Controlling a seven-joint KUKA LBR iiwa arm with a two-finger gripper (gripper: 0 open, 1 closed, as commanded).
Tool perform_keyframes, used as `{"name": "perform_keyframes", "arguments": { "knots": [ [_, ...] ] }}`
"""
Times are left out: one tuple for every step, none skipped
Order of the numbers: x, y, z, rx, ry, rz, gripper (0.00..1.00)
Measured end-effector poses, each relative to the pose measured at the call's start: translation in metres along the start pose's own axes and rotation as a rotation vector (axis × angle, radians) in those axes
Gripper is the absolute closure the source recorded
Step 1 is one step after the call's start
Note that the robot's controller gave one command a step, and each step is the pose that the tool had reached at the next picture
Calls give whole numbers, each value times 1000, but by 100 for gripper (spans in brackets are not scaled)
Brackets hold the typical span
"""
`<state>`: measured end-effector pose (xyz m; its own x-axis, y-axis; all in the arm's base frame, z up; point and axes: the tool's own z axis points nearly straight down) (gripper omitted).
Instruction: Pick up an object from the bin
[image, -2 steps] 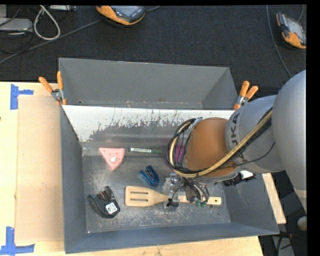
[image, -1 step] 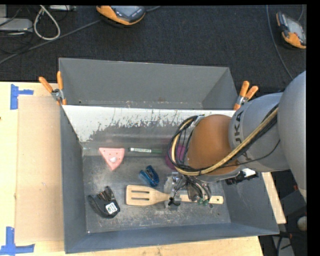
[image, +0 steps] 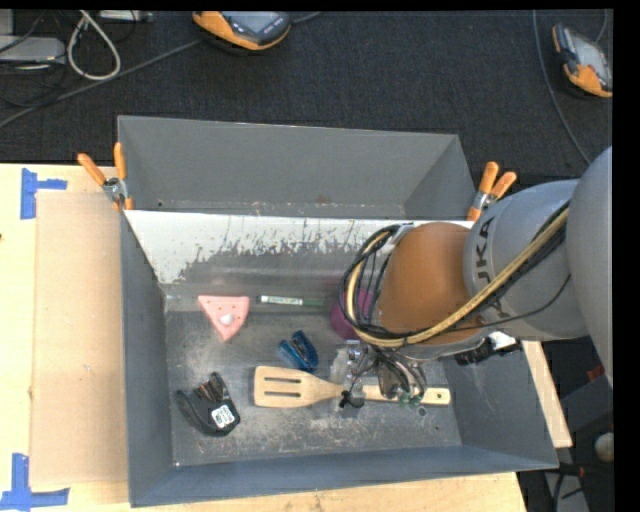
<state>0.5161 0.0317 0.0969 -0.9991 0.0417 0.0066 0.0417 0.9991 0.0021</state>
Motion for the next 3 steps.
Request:
{"name": "perform_keyframes", "arguments": {
  "knots": [
    [1, 0, -35, 0, 4, -1, 100],
    [1, 0, -64, 0, 1, -1, 100],
    [1, 0, -92, -1, 1, -1, 100]
  ]
}}
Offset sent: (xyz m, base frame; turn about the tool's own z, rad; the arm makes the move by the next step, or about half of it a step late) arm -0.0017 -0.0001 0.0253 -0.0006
